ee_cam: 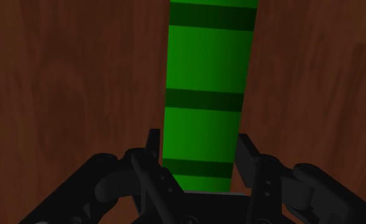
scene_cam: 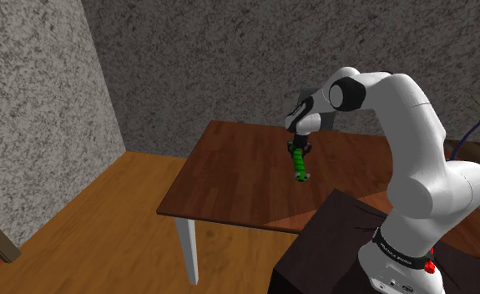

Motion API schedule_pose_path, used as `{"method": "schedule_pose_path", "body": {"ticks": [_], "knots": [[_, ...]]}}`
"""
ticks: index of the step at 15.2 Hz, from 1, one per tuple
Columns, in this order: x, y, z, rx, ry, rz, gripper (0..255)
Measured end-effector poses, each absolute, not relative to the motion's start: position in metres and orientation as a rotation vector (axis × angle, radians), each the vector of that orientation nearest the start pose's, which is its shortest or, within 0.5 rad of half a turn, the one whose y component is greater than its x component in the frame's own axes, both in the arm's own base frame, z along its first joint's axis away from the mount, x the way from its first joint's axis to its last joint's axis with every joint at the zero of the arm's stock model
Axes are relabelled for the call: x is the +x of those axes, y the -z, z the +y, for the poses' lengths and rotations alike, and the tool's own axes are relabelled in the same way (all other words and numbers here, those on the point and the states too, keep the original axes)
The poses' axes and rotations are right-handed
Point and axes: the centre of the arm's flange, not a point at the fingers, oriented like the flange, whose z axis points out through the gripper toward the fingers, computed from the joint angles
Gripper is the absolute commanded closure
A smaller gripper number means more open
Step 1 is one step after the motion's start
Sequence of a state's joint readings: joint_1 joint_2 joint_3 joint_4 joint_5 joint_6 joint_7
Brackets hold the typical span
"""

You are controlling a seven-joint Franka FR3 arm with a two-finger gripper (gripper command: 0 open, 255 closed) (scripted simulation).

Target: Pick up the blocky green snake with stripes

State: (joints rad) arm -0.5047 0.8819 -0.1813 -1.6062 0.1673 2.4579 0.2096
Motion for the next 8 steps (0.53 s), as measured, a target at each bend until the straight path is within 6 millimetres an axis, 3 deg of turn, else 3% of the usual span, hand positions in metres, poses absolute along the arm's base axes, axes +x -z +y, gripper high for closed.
{"method": "schedule_pose_path", "body": {"ticks": [8], "knots": [[0.536,-0.157,-0.421,-2.813,-0.031,1.469,255]]}}
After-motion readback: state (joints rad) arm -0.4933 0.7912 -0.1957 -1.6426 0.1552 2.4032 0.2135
